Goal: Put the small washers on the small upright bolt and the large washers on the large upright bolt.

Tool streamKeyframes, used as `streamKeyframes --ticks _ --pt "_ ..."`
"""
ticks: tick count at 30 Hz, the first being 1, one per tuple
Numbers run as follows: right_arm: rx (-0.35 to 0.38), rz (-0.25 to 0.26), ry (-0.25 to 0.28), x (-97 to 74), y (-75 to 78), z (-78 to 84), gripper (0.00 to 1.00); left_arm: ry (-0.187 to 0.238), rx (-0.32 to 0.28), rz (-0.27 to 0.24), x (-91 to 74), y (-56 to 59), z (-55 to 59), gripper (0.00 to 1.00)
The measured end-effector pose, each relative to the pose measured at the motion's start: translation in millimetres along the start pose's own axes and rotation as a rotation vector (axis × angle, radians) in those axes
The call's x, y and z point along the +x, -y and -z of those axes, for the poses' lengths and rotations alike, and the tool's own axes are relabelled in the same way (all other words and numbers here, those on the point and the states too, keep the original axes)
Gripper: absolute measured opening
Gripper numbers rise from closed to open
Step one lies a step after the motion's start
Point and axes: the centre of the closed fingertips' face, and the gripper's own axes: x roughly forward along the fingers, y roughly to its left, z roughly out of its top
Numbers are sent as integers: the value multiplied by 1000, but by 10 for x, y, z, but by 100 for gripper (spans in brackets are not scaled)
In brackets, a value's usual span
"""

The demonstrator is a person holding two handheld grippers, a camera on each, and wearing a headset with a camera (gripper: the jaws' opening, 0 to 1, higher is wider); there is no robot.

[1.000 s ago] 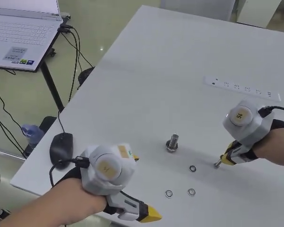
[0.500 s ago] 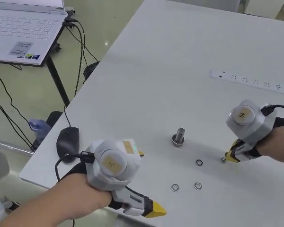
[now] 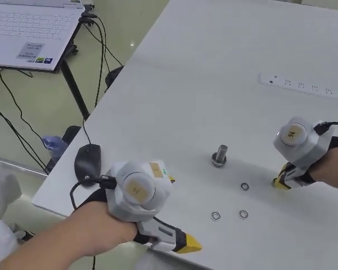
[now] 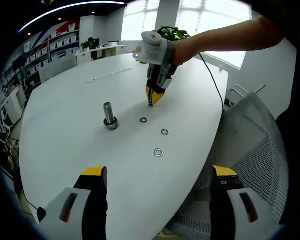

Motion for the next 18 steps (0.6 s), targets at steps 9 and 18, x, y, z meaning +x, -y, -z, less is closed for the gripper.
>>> streamKeyframes --ticks 9,18 --pt "3 0 9 50 16 24 13 -3 -1 -4 -9 -29 -1 84" --pt "-15 7 -1 67 30 12 13 -9 -1 0 -1 -12 21 83"
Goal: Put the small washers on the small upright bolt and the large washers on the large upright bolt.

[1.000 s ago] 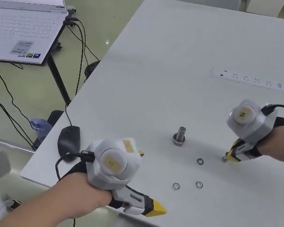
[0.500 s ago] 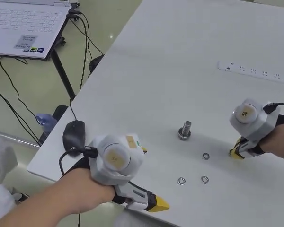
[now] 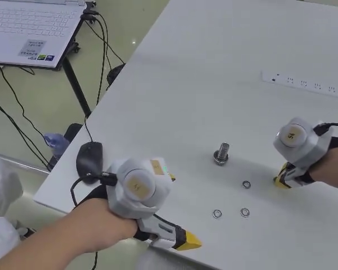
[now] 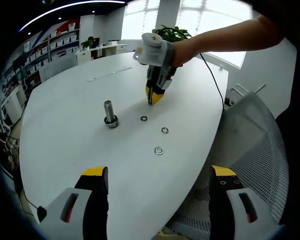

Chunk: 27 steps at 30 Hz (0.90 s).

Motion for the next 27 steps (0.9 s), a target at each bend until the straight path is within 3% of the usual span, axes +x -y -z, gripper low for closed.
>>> streamKeyframes --ticks 17,27 --pt "-15 -1 -5 -18 -4 0 21 1 -5 -2 -17 21 25 81" --pt "-42 -21 42 -256 -77 -189 29 10 -4 -7 -34 42 14 82"
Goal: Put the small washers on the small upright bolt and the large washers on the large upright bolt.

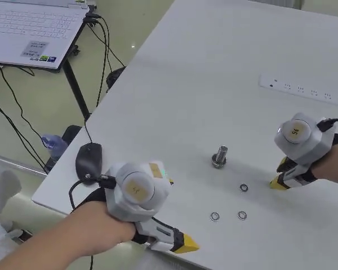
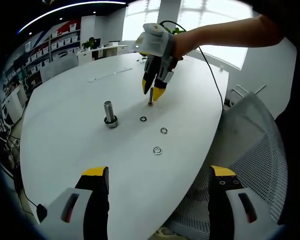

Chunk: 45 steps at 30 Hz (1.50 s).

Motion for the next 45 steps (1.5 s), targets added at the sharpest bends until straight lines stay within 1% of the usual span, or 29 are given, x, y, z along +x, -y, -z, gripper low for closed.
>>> streamKeyframes --ticks 2,5,7,18,23,26,28,31,35,39,44,45 --pt "-14 -1 -2 2 -13 -23 29 1 2 1 -1 4 -1 81" --pt "-16 -1 -4 10 -17 -41 29 -1 6 3 -7 20 -6 81" --pt "-23 -8 5 18 -47 -81 29 -4 8 3 -13 27 1 81" --pt "-86 -22 20 84 -202 -261 29 -14 10 0 -28 48 37 80" --pt "-109 -31 35 146 -255 -373 29 -3 7 -2 -40 34 3 80" --pt "-130 -40 41 200 -289 -414 29 2 7 -3 -39 23 -11 81" --pt "-149 -35 38 252 -275 -425 29 3 7 -2 -40 21 -14 81" --pt "-153 -40 41 300 -265 -443 29 10 8 -3 -50 16 -28 81" --pt "-167 -37 30 362 -248 -416 29 18 2 -5 -64 13 -37 81" --pt "-180 -36 32 404 -259 -405 28 7 10 -1 -65 27 -1 81" --pt "-191 -28 34 466 -257 -401 28 12 0 -7 -91 12 8 81" --pt "-203 -21 25 486 -248 -388 28 13 1 -9 -96 11 13 80"
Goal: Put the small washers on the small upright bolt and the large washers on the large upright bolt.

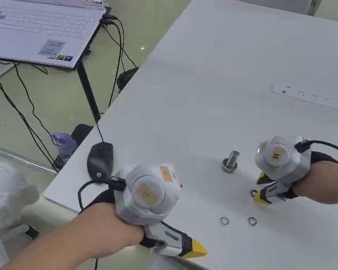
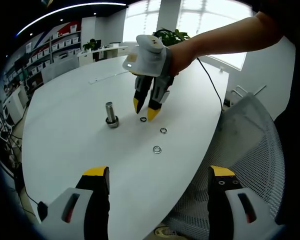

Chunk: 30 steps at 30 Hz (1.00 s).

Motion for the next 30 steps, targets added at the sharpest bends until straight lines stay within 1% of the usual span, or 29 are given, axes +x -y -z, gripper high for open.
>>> streamKeyframes --ticks 2,7,11,18,22,30 --pt "-7 6 -3 16 10 7 28 -3 -1 -1 -4 5 13 80" --pt "8 5 17 21 8 -17 28 -2 -4 1 -6 31 24 80" --pt "22 -12 18 24 -28 -15 25 -6 -5 2 8 29 38 80" --pt "19 -8 4 25 -72 -21 21 -2 -5 0 -1 11 27 79" --pt "34 -9 -6 29 -82 -17 20 -2 -5 1 -6 9 29 78" --pt "15 -5 -30 32 -91 -12 15 -5 -8 0 -23 27 53 77"
